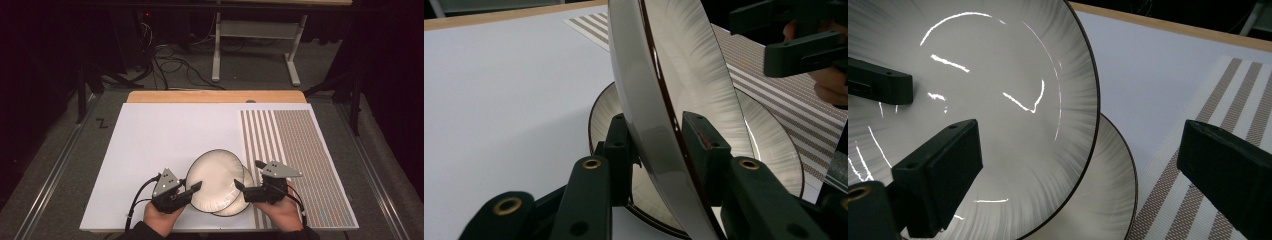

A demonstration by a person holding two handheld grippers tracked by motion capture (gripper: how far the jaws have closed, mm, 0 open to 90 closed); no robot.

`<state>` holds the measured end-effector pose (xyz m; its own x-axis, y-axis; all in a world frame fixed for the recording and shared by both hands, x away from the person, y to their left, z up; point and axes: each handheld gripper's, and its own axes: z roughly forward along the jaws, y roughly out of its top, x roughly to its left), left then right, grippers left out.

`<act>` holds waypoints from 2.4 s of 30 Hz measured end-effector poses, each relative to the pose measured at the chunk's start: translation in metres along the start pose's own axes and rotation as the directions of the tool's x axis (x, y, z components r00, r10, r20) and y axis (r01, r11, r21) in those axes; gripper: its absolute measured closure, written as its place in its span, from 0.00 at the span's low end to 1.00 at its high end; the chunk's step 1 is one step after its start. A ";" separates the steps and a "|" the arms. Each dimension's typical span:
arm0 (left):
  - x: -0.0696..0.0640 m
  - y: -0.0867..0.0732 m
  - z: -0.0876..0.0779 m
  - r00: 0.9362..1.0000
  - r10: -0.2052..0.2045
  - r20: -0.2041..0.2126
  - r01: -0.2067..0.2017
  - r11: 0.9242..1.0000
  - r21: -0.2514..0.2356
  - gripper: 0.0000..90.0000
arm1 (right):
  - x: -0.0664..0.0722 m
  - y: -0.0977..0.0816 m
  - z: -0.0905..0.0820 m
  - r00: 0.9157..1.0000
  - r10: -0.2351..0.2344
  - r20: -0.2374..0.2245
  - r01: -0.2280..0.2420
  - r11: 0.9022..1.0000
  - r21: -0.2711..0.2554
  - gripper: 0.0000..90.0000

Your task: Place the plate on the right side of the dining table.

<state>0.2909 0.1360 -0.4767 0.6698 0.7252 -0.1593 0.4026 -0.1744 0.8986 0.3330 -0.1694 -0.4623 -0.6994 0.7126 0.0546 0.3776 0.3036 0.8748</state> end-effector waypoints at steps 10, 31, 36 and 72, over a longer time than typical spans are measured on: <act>-0.003 0.002 0.001 1.000 0.024 -0.003 -0.024 1.000 -0.007 0.76 | 0.003 -0.010 0.016 0.999 0.024 -0.046 -0.023 0.999 0.031 0.11; -0.004 0.002 0.000 0.999 0.039 0.001 -0.039 0.999 -0.021 0.77 | 0.007 -0.017 0.032 0.989 0.101 -0.108 -0.093 0.993 0.068 0.39; -0.004 0.003 0.000 0.999 0.042 -0.002 -0.042 0.999 -0.018 0.77 | 0.003 -0.019 0.033 0.986 0.112 -0.125 -0.102 0.991 0.084 0.49; -0.003 0.002 -0.005 1.000 0.017 0.009 -0.017 1.000 -0.014 0.86 | -0.014 -0.018 0.000 0.972 0.171 -0.162 -0.166 0.985 0.044 0.89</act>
<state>0.2863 0.1374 -0.4727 0.6821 0.7162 -0.1477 0.3826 -0.1775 0.9067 0.3359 -0.1846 -0.4793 -0.7133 0.6423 0.2805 0.5148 0.2086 0.8315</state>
